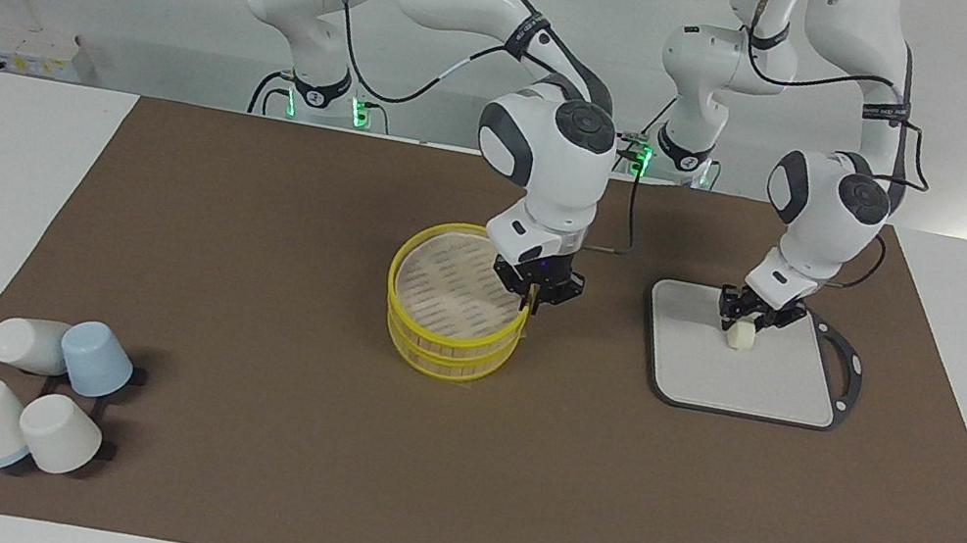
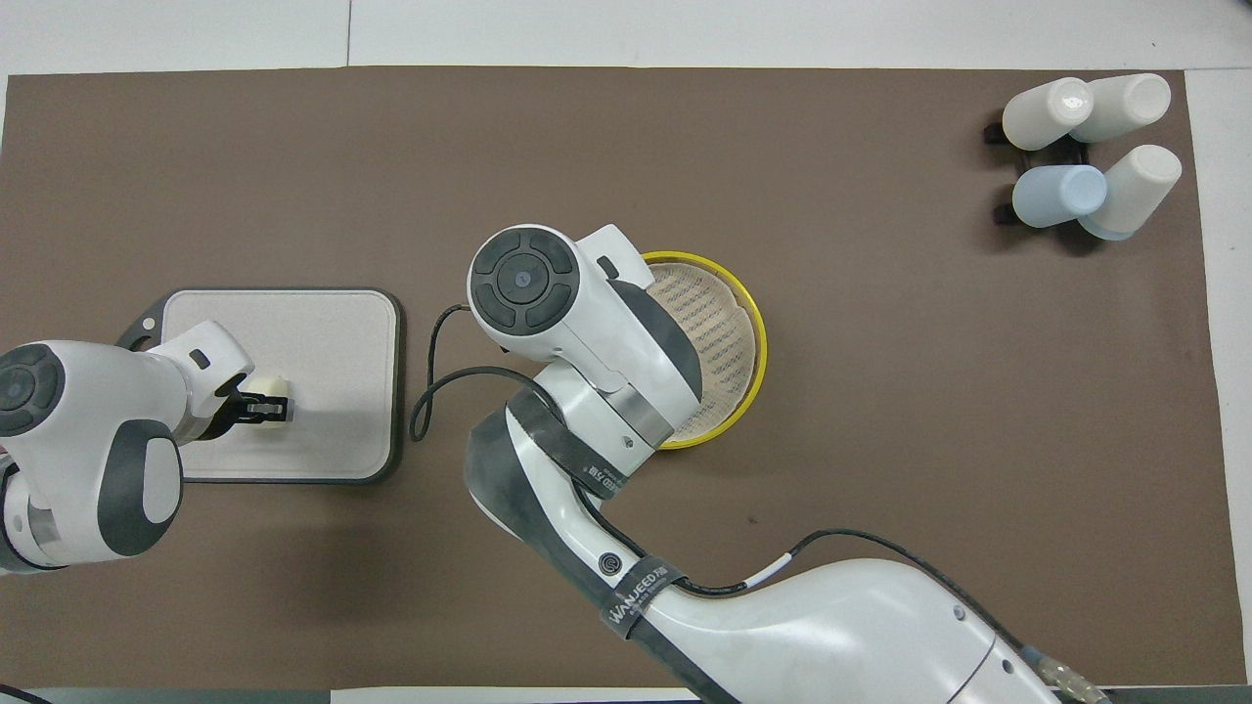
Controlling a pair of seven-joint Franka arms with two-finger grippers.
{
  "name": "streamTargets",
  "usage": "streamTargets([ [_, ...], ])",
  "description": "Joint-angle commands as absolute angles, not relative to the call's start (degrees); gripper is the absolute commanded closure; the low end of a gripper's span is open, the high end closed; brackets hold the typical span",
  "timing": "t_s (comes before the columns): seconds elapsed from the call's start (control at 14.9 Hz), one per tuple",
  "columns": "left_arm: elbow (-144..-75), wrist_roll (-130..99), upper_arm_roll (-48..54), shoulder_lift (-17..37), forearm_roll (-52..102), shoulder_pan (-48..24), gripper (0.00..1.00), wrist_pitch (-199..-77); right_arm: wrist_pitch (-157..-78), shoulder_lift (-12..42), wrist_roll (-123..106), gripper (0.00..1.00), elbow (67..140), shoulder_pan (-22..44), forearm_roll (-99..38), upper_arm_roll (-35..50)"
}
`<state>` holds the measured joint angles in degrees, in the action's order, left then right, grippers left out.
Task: Place bun in steamer
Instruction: 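Reach the right gripper to the steamer lid while the left gripper approaches the bun, then lift the lid off with the right gripper while the left gripper grasps the bun, then carry the white bun with the left gripper and release it into the steamer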
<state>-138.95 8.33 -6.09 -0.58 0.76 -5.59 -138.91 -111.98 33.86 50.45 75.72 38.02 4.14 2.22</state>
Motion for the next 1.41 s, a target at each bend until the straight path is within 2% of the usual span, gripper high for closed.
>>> streamTargets([
  [0.0, -140.1, 8.1, -6.4, -1.4, -0.3, -5.9, 0.60, -140.7, -108.2, 33.1, 45.5, 1.00, 74.2, 36.6, 6.6, 2.0],
  [0.4, -135.4, 6.2, -6.2, -0.5, 0.0, -6.8, 0.60, -135.3, -104.8, 29.8, 28.3, 1.00, 71.5, 26.6, 5.6, 2.6],
  [0.74, -119.7, -2.3, -6.2, 0.1, 4.1, -11.3, 0.60, -116.8, -99.7, 26.4, 15.4, 1.00, 72.1, 17.2, 1.8, 2.6],
  [0.87, -111.5, -11.5, -6.2, 2.5, 4.7, -15.8, 0.65, -110.7, -97.9, 25.9, 11.5, 1.00, 72.1, 13.8, 1.0, 2.7],
  [1.07, -102.9, -26.2, -6.2, 6.0, 4.8, -24.4, 0.64, -108.1, -96.9, 24.6, 8.2, 1.00, 73.7, 12.2, 0.8, 2.5],
  [1.21, -99.6, -35.7, -6.2, 7.7, 5.2, -30.6, 0.64, -110.5, -96.9, 23.6, 7.8, 1.00, 75.1, 11.5, 0.8, 2.4],
  [1.34, -99.2, -40.5, -6.2, 8.7, 6.3, -35.7, 0.64, -115.6, -97.0, 23.6, 6.9, 1.00, 75.6, 10.5, 0.8, 2.4],
])
